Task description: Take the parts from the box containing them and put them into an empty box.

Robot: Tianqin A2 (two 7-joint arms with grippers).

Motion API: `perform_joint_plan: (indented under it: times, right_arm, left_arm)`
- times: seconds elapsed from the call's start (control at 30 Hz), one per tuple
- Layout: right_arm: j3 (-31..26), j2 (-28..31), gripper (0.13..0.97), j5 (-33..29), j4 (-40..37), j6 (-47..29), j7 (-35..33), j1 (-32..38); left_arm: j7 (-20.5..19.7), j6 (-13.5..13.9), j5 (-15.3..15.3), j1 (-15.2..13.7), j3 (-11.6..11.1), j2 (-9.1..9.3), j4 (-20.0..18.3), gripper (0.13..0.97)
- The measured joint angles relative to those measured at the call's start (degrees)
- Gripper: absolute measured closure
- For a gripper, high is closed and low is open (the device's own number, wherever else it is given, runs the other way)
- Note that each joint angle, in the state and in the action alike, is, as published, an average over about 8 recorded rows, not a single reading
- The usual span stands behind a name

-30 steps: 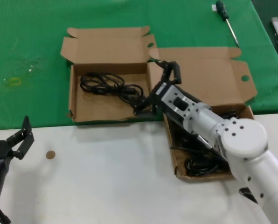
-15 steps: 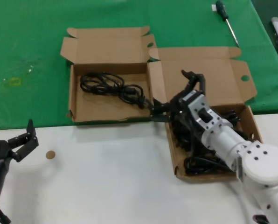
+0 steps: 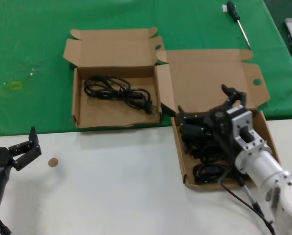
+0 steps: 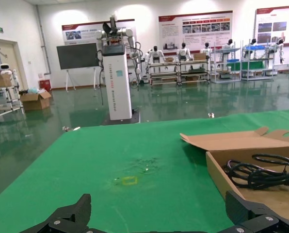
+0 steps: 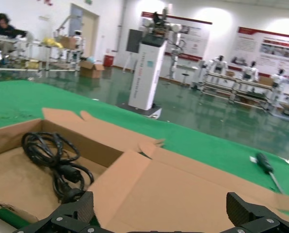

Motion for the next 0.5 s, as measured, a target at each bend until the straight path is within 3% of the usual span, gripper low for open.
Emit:
perform_joint_plan:
  times: [0.5]
  right_arm:
    - [5.0, 2.1, 0.129, 4.4, 9.6, 4.7, 5.5, -10.4]
  left_arm:
    - [0.0, 0.0, 0.0, 0.0, 0.0, 0.0, 0.0, 0.132]
